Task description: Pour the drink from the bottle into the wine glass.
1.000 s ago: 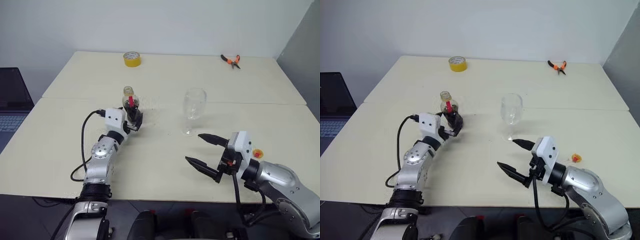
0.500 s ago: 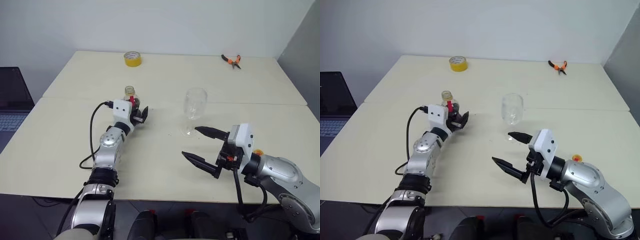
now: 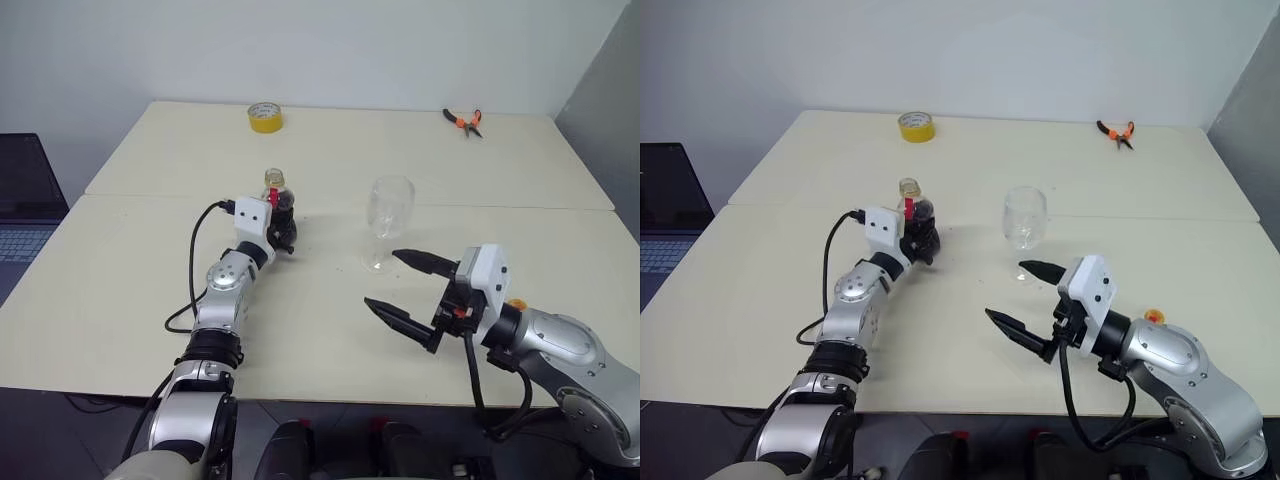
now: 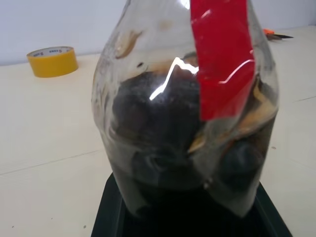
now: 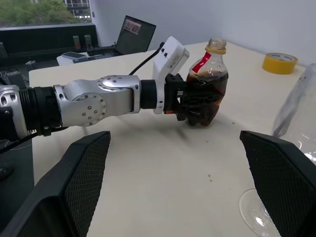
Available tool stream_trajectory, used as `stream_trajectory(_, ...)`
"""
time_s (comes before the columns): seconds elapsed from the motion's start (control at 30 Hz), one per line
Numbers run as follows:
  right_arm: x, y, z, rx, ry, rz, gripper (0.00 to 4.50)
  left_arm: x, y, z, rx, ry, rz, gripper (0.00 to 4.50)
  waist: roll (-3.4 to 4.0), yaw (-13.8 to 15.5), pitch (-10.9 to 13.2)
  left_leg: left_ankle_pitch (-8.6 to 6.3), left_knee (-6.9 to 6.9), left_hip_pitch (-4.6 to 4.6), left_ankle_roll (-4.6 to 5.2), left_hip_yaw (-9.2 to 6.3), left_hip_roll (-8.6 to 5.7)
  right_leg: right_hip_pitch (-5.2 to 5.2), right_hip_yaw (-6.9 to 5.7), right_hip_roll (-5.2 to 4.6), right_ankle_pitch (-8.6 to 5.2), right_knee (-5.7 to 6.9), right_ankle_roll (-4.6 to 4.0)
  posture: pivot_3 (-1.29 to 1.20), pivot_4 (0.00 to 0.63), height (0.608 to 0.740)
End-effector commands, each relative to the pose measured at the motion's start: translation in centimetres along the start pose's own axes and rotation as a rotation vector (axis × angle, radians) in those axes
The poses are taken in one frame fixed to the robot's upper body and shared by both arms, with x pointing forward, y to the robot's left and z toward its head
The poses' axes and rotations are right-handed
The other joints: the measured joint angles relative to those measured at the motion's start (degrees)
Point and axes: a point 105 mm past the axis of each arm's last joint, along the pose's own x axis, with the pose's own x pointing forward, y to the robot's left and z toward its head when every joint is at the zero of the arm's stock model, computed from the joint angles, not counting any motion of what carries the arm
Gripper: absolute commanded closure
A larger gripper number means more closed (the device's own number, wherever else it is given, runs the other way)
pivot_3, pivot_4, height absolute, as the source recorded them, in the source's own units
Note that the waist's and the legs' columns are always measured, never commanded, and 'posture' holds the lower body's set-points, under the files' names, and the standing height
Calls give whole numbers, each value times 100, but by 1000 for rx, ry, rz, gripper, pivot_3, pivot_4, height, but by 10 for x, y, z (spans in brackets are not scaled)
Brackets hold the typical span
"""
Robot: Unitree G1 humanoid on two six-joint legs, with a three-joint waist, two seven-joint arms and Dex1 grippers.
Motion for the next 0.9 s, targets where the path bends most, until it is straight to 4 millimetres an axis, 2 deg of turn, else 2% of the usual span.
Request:
stream_trajectory(0.03, -3, 1, 22, -61, -83, -29, 0, 12, -10, 57, 83, -173, -94, 3583, -7, 1, 4, 0, 0, -1, 0, 0, 0, 0, 0, 0, 0, 0, 0, 0, 150, 740)
stream_trajectory(0.2, -6, 0, 25, -62, -100, -63, 0, 20, -21, 82, 175, -237, -196, 3604, -14, 0, 8, 0, 1, -1, -1, 1, -1, 0, 1, 0, 0, -1, 0, 0, 150, 740)
stream_trajectory(0.33, -11, -7, 30, -82, -133, -142, 0, 29, -40, 106, 315, -296, -335, 3631, -18, 7, 11, 1, 1, -4, -1, -1, -1, -3, -2, 0, 0, 0, 0, 0, 150, 740)
stream_trajectory(0.53, -8, -20, 29, -95, -172, -244, 0, 39, -50, 113, 486, -317, -424, 3692, -18, -12, 11, 0, 1, -3, 0, 3, -3, -5, 2, 2, 0, 0, 1, 0, 150, 740)
stream_trajectory(0.77, -1, -28, 27, -115, -186, -303, 0, 50, -53, 120, 617, -338, -422, 3708, -21, -17, 15, 0, 0, -17, 0, 2, -1, -20, 1, 8, 0, 1, 1, 0, 150, 740)
stream_trajectory(0.9, 11, -29, 23, -111, -167, -308, 0, 58, -58, 129, 760, -370, -372, 3709, -23, -12, 16, 1, 4, -25, 0, 2, -3, -26, 2, 5, 1, 0, 1, 0, 150, 740)
